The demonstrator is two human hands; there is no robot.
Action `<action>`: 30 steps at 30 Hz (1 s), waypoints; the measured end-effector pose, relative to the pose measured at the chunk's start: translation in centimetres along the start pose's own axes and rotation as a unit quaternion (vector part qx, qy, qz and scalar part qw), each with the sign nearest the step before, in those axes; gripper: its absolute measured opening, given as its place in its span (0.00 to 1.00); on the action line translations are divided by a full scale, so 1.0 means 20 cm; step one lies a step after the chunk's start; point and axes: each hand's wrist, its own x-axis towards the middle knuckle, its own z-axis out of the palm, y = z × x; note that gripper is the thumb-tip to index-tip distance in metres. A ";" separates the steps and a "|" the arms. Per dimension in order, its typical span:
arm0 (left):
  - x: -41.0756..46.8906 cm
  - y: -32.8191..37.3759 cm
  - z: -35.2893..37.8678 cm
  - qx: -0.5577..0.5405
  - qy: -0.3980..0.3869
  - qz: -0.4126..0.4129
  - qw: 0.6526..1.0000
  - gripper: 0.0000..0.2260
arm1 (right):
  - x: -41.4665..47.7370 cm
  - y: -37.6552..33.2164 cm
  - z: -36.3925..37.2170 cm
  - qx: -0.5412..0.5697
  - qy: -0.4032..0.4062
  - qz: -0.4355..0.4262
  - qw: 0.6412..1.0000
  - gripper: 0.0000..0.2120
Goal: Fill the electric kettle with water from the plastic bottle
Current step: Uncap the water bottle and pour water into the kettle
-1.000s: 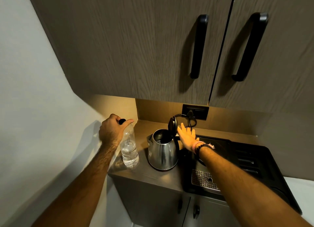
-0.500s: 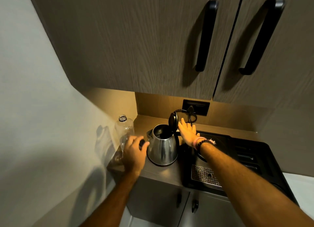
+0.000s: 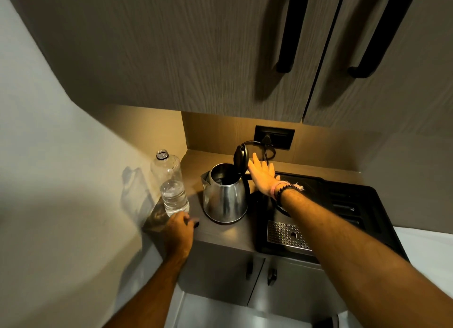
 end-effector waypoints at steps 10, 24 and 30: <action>0.35 0.23 -0.17 -0.194 0.136 -0.075 0.969 0.47 | -0.01 -0.01 0.00 -0.005 0.005 0.000 1.000 0.41; 0.44 0.45 -0.47 0.006 -0.104 0.119 0.987 0.39 | -0.02 -0.01 0.00 -0.029 0.005 -0.008 1.000 0.36; 0.43 0.56 -0.50 0.223 -0.258 0.103 0.934 0.43 | -0.03 -0.02 0.00 0.004 0.008 0.008 1.000 0.47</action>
